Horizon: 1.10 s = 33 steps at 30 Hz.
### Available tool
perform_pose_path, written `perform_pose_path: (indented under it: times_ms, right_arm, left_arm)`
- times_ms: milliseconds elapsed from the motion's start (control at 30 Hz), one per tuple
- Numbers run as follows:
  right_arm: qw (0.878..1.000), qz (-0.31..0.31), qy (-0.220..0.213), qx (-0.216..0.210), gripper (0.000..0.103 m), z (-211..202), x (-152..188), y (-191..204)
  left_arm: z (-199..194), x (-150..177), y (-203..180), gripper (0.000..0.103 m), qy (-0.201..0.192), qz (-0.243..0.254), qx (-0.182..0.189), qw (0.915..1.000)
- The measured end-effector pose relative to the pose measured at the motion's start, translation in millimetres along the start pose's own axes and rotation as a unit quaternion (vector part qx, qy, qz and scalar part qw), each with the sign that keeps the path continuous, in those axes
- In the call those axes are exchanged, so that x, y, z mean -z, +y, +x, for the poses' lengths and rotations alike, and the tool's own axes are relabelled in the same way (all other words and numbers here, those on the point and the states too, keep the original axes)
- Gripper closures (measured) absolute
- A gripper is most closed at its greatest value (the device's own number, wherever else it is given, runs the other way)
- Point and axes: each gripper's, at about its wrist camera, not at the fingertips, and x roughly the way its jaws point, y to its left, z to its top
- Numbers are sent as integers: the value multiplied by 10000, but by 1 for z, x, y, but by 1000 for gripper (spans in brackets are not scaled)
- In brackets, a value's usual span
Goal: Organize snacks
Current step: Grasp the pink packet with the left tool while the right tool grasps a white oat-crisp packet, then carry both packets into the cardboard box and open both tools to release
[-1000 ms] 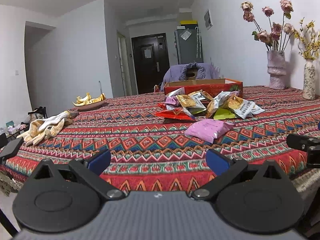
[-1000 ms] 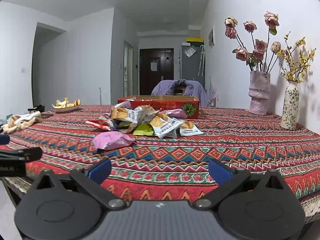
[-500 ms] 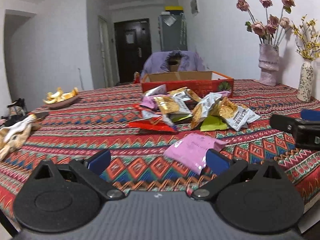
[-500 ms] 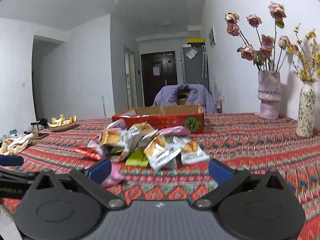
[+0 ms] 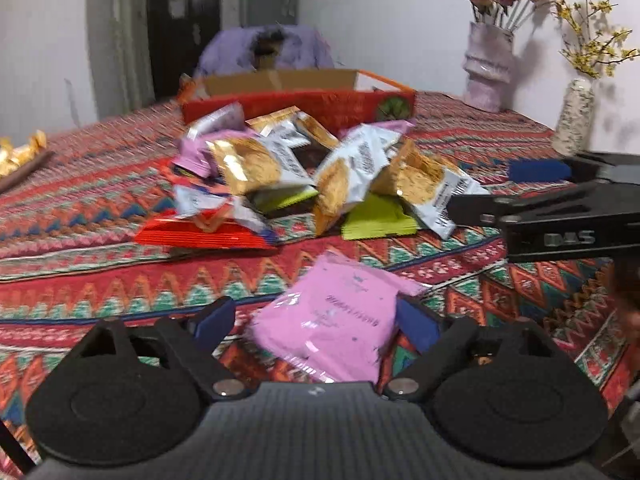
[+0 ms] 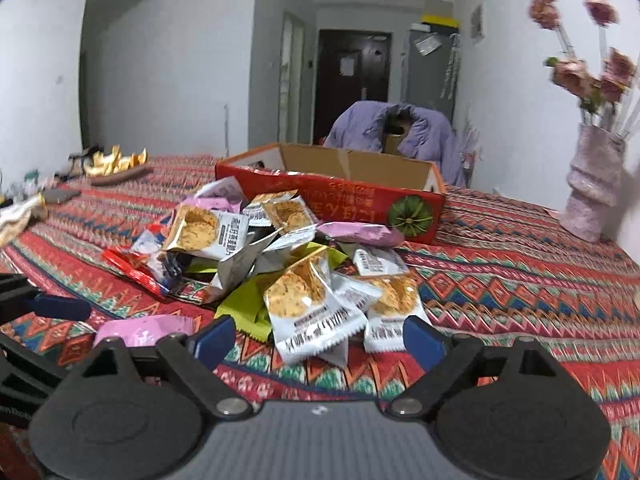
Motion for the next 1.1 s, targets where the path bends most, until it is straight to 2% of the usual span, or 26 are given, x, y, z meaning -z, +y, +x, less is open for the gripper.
perform_pose_path:
  times_ms: [167, 267, 367, 400, 467, 567, 667, 767, 1000, 1100]
  right_arm:
    - [9988, -473, 138, -37, 33, 29, -13, 9]
    - [9981, -529, 277, -116, 37, 46, -16, 10]
    - [9982, -443, 287, -268, 51, 51, -16, 9]
    - [9983, -418, 272, -285, 52, 49, -16, 8]
    - [9986, -339, 278, -285, 52, 45, -13, 3]
    - [9989, -88, 306, -341, 53, 31, -8, -6]
    - [9983, 135, 322, -458, 53, 12, 2, -12]
    - [9976, 348, 248, -551, 53, -5, 11, -17]
    - [9955, 697, -187, -606, 53, -38, 20, -30]
    - [9896, 1080, -379, -875, 53, -47, 14, -44]
  left_arm:
    - [10, -7, 3, 26, 127, 90, 445, 9989]
    - [11, -9, 1, 30, 171, 113, 477, 9987]
    - [13, -14, 5, 32, 273, -297, 394, 9984]
    - [13, -15, 8, 32, 294, -473, 333, 9979]
    - [10, -17, 13, 32, 250, -729, 13, 9970]
    - [8, -17, 13, 32, 181, -723, -409, 9964]
    - [7, -19, 15, 32, 251, -865, -421, 9950]
    - [0, -24, 11, 32, 155, -877, -459, 9950]
    - [-24, -32, -3, 32, -56, -889, -540, 9946]
    - [-38, -43, 0, 32, -177, -1022, -505, 9933]
